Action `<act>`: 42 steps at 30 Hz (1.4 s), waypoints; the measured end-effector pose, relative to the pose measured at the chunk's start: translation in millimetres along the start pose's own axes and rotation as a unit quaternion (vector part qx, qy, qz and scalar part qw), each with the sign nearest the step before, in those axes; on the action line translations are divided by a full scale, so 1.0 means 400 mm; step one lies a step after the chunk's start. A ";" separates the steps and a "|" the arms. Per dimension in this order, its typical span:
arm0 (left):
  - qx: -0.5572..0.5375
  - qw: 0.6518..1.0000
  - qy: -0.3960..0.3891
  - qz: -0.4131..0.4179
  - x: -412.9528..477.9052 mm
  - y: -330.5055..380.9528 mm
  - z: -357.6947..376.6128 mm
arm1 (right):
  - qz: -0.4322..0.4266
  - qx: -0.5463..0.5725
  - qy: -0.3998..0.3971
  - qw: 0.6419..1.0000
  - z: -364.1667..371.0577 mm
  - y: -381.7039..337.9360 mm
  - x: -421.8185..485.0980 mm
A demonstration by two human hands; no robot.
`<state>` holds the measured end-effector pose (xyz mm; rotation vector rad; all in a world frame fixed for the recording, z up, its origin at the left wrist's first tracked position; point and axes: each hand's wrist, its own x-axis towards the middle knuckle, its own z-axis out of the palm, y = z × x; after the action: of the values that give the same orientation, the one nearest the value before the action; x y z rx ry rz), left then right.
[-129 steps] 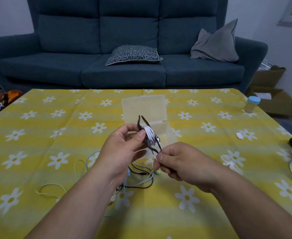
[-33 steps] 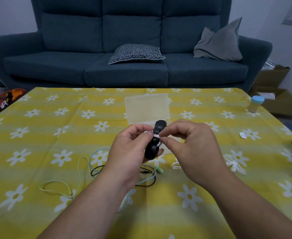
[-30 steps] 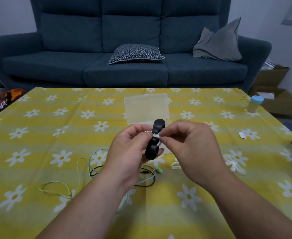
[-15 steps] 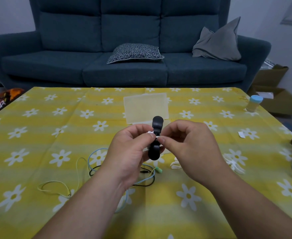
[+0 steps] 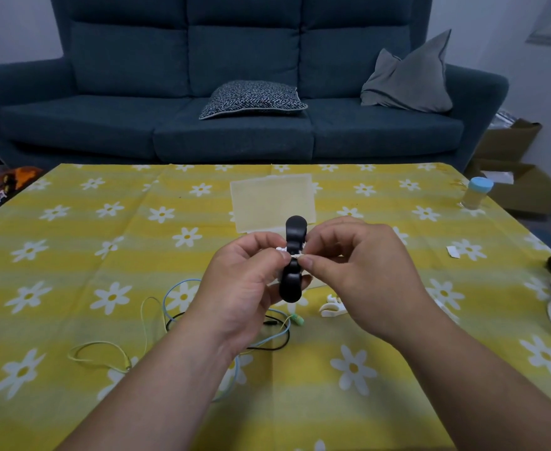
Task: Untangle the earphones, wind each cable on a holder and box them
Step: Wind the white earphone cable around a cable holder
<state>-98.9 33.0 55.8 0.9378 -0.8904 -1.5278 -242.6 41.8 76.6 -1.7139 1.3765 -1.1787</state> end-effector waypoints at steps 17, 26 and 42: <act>0.052 0.998 0.020 0.013 0.007 -0.027 0.012 | 0.153 0.002 -0.005 0.988 -0.010 0.015 0.014; 0.177 0.980 0.055 0.074 0.016 -0.039 0.021 | 0.131 -0.074 0.004 0.989 0.013 0.040 0.024; 0.041 0.995 0.077 -0.047 0.043 -0.035 -0.005 | 0.185 0.080 0.012 0.979 0.040 0.075 0.053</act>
<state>-104.6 17.6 40.5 1.1553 -0.8116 -1.4846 -238.8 13.0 49.0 -1.2678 1.4935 -1.0669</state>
